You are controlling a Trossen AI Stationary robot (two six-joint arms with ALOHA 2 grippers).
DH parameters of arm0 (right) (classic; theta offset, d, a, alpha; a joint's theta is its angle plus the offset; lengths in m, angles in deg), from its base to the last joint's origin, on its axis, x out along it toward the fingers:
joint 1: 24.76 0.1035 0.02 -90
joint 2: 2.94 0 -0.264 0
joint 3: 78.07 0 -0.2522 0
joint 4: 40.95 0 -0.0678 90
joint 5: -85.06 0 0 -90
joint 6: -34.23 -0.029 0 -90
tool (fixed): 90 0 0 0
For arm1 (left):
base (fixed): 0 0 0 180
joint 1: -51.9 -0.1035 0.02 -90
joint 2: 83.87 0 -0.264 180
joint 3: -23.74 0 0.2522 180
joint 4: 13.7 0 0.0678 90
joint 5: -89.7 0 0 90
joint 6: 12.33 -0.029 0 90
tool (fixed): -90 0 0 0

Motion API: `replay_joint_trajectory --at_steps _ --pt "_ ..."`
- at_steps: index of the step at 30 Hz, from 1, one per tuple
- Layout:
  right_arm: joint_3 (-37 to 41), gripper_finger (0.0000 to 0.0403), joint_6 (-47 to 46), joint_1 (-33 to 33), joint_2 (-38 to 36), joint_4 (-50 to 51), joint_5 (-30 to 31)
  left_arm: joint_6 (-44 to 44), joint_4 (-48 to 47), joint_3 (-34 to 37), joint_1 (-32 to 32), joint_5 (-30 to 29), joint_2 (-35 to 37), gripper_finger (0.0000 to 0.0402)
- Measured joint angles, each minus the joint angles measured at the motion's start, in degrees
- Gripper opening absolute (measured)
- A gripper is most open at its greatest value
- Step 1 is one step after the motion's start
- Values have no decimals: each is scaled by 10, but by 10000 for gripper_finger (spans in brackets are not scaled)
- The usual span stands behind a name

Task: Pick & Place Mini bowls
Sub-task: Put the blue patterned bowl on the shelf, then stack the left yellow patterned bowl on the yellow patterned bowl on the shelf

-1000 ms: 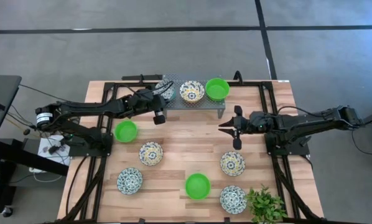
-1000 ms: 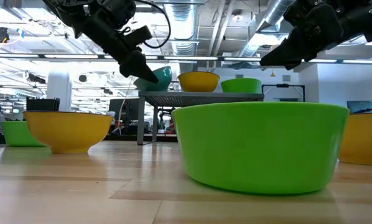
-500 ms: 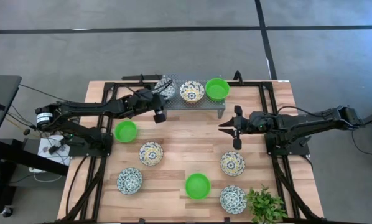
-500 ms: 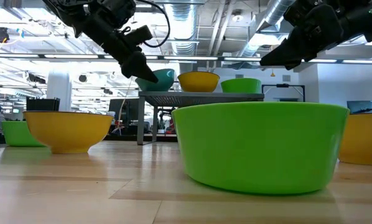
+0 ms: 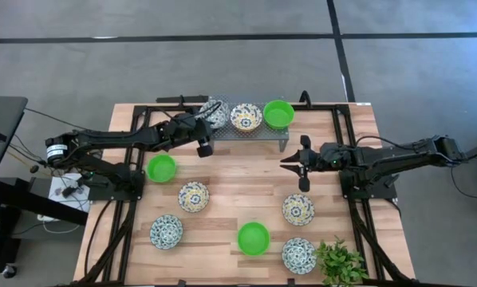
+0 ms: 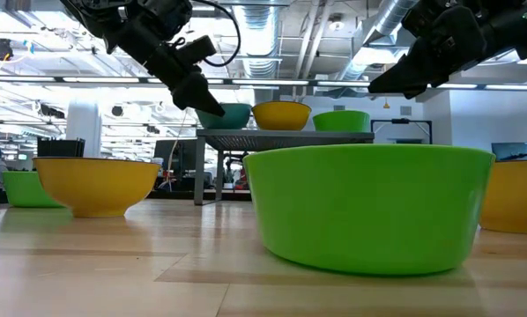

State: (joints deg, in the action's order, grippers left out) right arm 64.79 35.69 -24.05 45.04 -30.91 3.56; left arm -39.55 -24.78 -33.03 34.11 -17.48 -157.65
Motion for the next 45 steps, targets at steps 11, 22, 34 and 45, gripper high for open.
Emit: replay_joint_trajectory --at_steps 11,22,34,45 --pt "0 68 0 0 0 0 0 -8 10 0 4 -42 5 162" --pt "0 68 0 0 0 0 0 -12 14 0 67 -53 77 201" --pt "0 68 -35 1 0 0 -10 88 -47 0 205 41 95 202" --pt "0 68 -70 15 79 -27 -11 343 -193 0 334 41 95 202"
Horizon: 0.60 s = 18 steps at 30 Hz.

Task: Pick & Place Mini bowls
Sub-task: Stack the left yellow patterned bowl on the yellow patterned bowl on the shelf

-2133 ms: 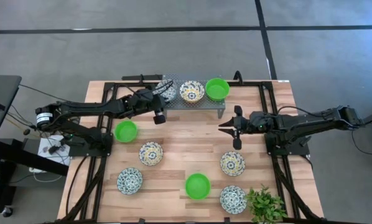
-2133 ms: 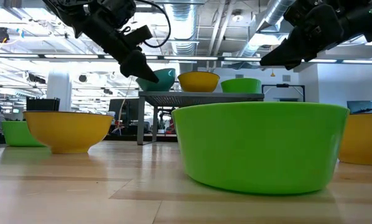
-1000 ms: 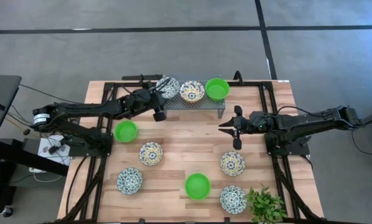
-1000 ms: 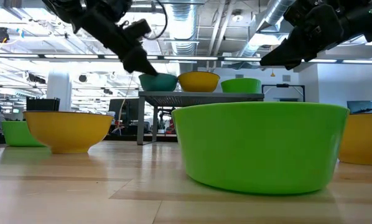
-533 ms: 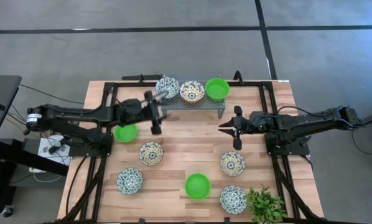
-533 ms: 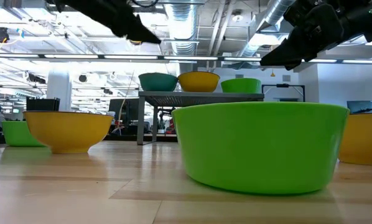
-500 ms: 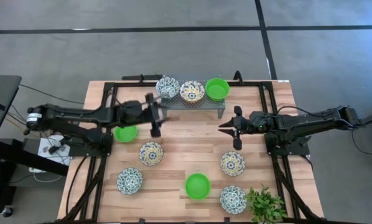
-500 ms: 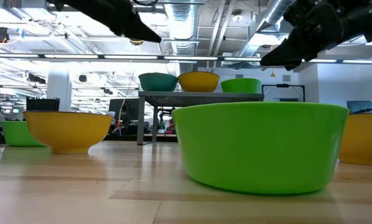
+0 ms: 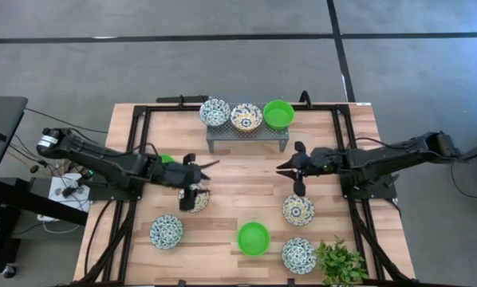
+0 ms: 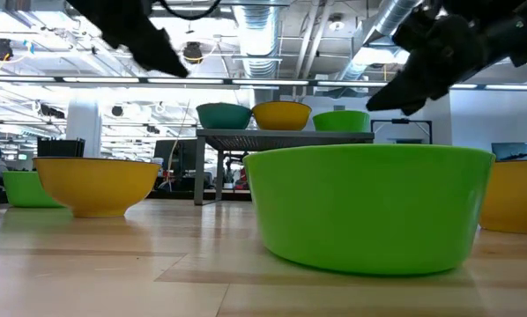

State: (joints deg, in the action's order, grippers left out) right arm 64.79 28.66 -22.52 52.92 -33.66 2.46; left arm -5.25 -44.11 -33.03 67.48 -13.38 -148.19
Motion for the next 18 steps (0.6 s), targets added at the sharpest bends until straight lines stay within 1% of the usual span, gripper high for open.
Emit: replay_joint_trajectory --at_steps 5,8,10,13,15,18 --pt "-21 68 -33 -1 48 3 -1 162 -41 0 61 42 -1 202" --pt "-40 68 -35 0 78 4 -11 230 -54 0 97 46 -9 200" --pt "-53 68 -29 0 96 4 -17 253 -50 6 116 44 -18 198" --pt "-71 68 19 0 124 3 -16 262 -52 18 134 41 -35 195" --pt "-82 68 59 0 144 -1 -16 262 -52 25 137 41 -43 194" --pt "-96 68 73 0 170 -2 -15 263 -52 30 138 40 -49 191"
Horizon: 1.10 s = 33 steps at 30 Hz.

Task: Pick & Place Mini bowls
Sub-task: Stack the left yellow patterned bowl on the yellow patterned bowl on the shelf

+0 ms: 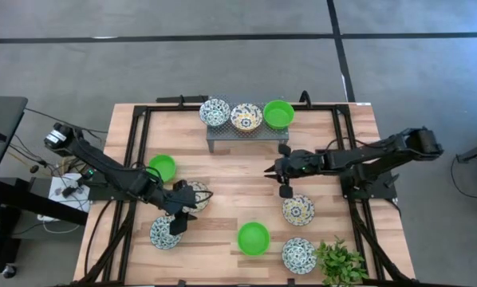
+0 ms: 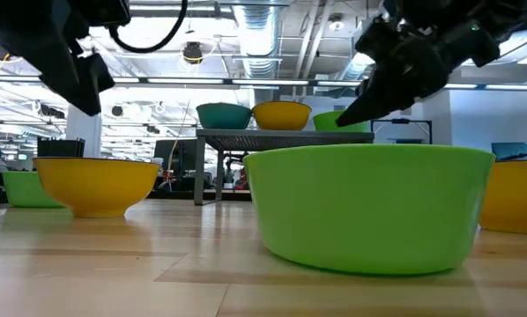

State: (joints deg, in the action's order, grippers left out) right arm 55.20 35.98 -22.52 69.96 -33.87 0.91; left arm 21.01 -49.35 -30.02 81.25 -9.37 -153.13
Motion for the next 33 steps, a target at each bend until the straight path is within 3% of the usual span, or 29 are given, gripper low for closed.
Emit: replay_joint_trajectory --at_steps 6,11,18,25,33 --pt "-20 64 -7 0 48 -68 -1 0 1 1 0 -2 5 190" --pt "-65 76 16 3 75 -16 -50 0 3 2 0 -24 4 190" --pt "-104 134 43 24 116 0 -36 4 5 16 -7 -44 -4 190" --pt "-117 197 43 38 137 10 21 2 9 41 -7 -46 -29 190" --pt "-117 224 23 38 136 21 32 -14 22 50 -6 -40 -70 190"
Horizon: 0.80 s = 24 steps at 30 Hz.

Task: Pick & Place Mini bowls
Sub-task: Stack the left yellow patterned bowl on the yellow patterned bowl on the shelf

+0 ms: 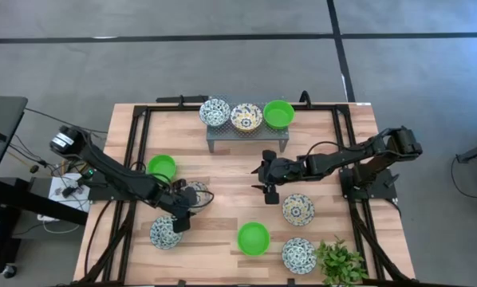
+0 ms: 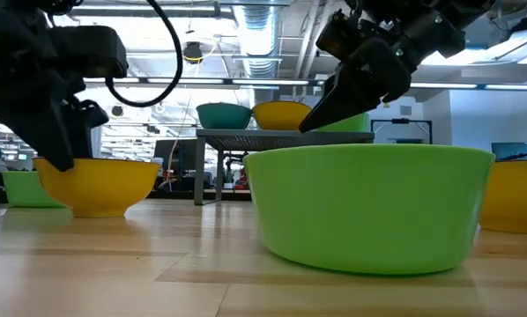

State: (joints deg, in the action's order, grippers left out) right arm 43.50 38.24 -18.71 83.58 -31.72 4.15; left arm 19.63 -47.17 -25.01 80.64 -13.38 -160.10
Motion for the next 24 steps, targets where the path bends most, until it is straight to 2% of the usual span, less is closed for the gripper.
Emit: replay_joint_trajectory --at_steps 5,8,13,18,20,24 --pt "0 221 0 0 0 6 0 -4 -2 0 0 -1 -30 189" --pt "0 219 0 0 0 8 0 -27 -1 0 0 -1 -43 174" --pt "0 215 0 0 0 9 0 -50 2 0 0 -3 -38 102" --pt "0 214 4 0 0 9 0 -60 7 -1 -1 -17 3 19" --pt "0 215 4 0 0 9 0 -63 6 0 0 -2 24 15" --pt "0 212 4 0 0 9 0 -74 24 0 0 -12 71 24"
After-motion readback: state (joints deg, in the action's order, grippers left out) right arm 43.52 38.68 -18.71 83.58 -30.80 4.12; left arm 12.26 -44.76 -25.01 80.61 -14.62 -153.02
